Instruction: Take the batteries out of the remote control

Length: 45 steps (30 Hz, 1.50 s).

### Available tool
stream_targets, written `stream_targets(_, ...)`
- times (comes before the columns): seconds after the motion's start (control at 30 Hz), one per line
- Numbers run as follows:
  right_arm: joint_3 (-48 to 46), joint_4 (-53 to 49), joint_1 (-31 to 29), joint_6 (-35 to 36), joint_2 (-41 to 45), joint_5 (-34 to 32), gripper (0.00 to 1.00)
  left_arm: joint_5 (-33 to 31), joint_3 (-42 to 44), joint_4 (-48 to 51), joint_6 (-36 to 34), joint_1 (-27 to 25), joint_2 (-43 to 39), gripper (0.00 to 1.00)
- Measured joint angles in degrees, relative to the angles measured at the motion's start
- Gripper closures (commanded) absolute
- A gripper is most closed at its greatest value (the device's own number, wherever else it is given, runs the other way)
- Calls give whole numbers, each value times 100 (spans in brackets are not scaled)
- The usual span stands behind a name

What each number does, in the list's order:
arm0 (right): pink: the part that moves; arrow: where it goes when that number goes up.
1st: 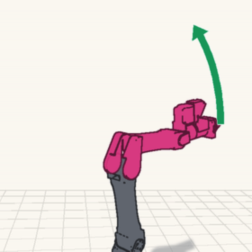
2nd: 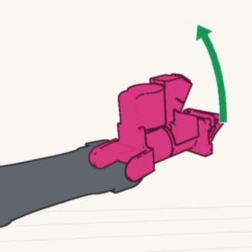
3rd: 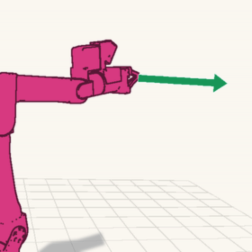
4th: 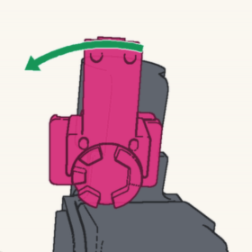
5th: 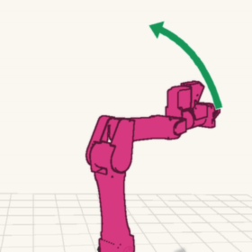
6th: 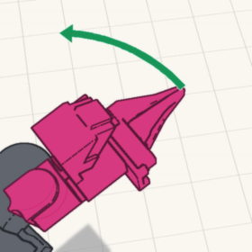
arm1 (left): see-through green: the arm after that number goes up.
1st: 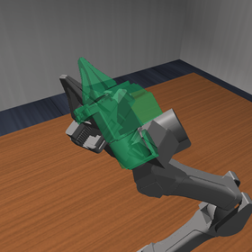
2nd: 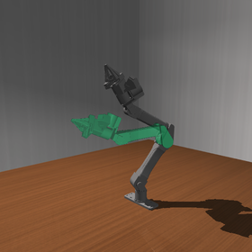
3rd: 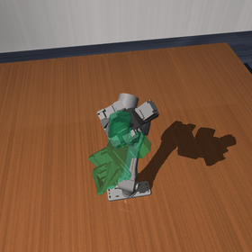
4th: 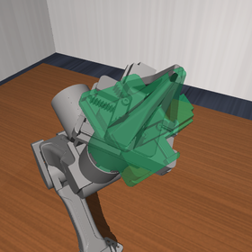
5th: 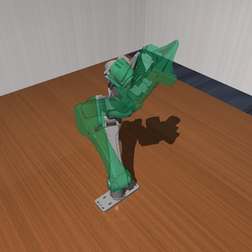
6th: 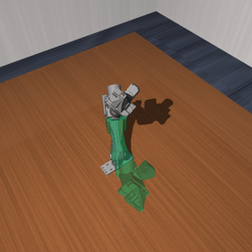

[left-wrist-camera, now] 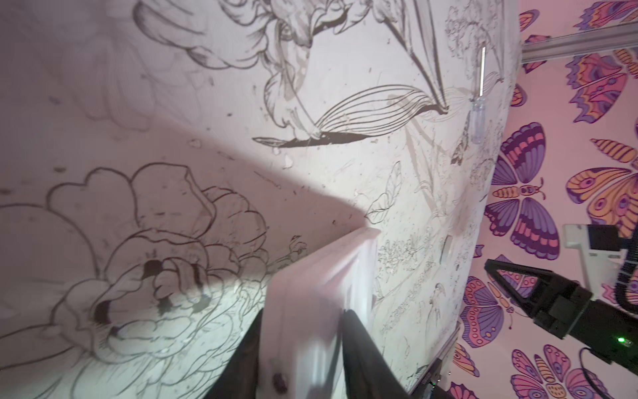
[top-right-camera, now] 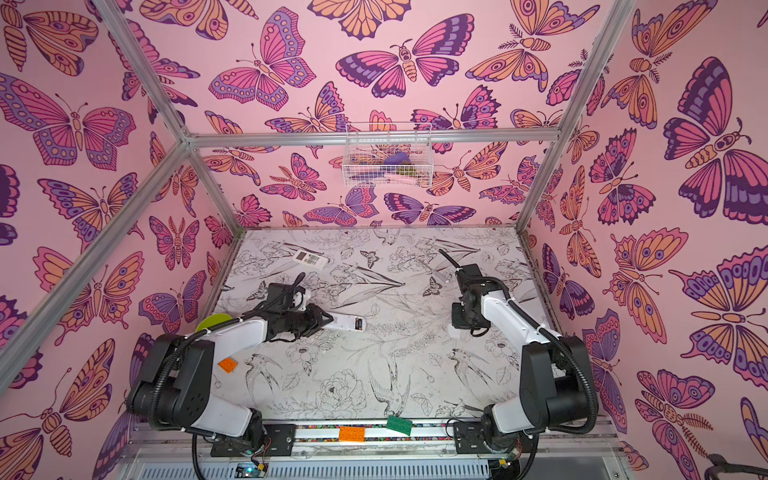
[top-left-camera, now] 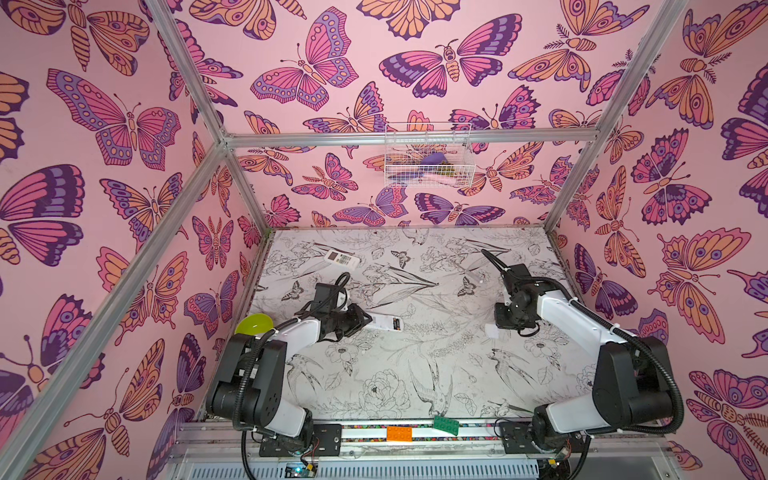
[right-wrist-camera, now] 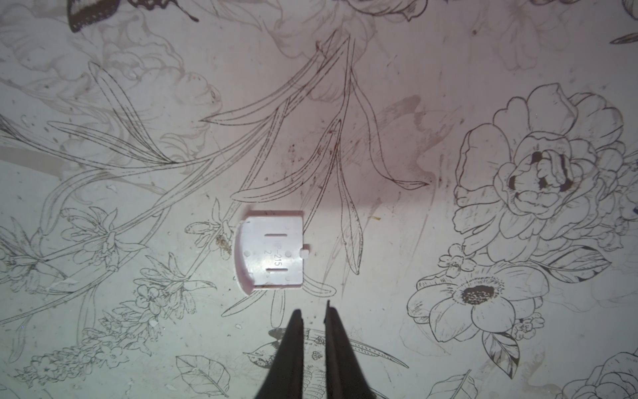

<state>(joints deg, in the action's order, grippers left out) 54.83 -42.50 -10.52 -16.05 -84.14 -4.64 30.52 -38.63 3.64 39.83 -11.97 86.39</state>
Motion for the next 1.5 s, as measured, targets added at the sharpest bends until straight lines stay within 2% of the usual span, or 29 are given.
stream_targets(0.17, -37, 42, 0, -2, 4, 109, 82, -162, -4, 175, -81, -4, 0, 55)
stream_targets(0.57, 13, 164, 2, 144, 68, 409, 57, -411, -9, 348, -282, 48, -33, 36)
stream_targets(0.73, 162, 286, 4, 240, 70, 544, 49, -623, -9, 481, -374, 151, -98, 34)
stream_targets(1.0, 374, 461, 4, 461, 181, 730, 39, -789, -9, 544, -470, 380, -374, 21)
stream_targets(1.17, 435, 680, 4, 664, 212, 748, 37, -804, -11, 544, -649, 492, -638, 17)
stream_targets(1.4, 448, 1231, 4, 994, 212, 804, 35, -798, -199, 577, -1091, 649, -984, 4)
stream_targets(1.5, 452, 1475, 4, 1128, 195, 822, 34, -769, -278, 592, -1266, 798, -1172, 3)
